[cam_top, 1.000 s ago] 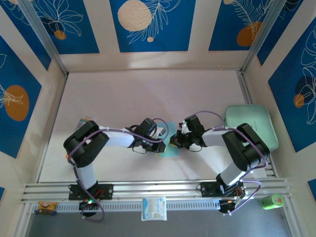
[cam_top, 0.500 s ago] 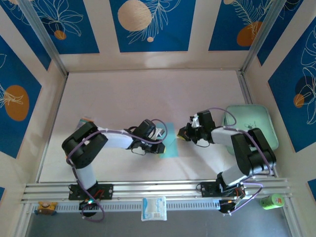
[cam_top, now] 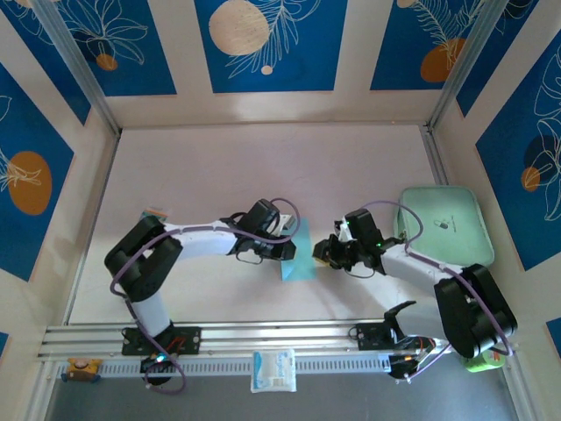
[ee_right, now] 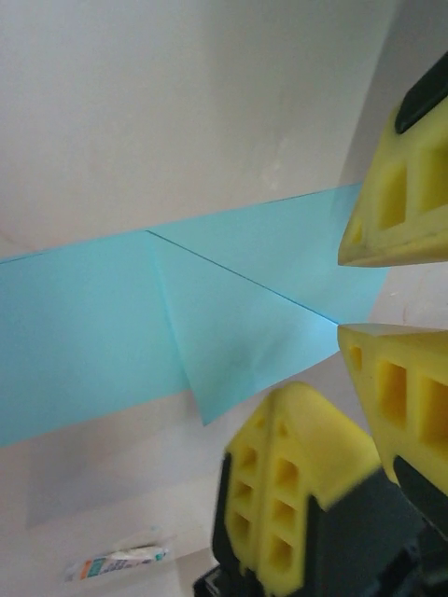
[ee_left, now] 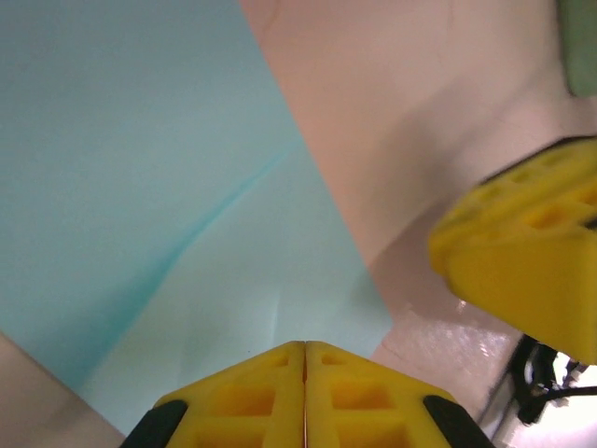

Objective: Fold a paper plane with a square sheet of paper (pick it up from the middle)
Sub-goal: Fold the triangle a second time at the center of the table, then turn over the paper at the center of the table.

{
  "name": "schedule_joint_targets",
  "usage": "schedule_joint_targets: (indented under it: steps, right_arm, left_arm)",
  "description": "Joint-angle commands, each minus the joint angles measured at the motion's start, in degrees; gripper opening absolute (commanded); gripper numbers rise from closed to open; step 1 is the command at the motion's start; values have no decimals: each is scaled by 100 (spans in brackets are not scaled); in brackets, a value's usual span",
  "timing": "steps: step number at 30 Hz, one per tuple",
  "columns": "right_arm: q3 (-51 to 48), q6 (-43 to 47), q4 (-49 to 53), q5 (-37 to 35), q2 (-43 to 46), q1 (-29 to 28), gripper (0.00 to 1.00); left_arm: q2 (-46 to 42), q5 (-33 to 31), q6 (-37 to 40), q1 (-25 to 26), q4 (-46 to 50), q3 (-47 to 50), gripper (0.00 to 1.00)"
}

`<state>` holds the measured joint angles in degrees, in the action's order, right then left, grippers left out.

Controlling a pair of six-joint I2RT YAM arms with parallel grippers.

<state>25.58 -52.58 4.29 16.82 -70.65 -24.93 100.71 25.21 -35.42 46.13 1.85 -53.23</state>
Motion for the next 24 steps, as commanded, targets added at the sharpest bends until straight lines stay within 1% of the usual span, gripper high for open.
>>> schedule_joint_targets:
  steps: [1,4,9,13,17,24]
  right_arm:
    - [-15,-133,299,-58,135,-153,26]
    - [-77,-218,271,-91,81,-296,28]
    - [-66,-273,291,-129,-59,-527,31]
    - [5,-312,539,-396,-100,-692,34]
    - [87,-342,704,-547,-236,-774,35]
    - [113,-481,487,-597,-399,-862,38]
  left_arm:
    - [181,-207,243,-46,413,-101,8]
    - [268,-201,253,-58,392,-49,7]
    - [315,-120,209,-55,234,193,2]
    - [344,3,169,-58,112,319,1]
    - [352,58,134,-60,25,383,0]
    - [359,73,161,-59,50,362,0]
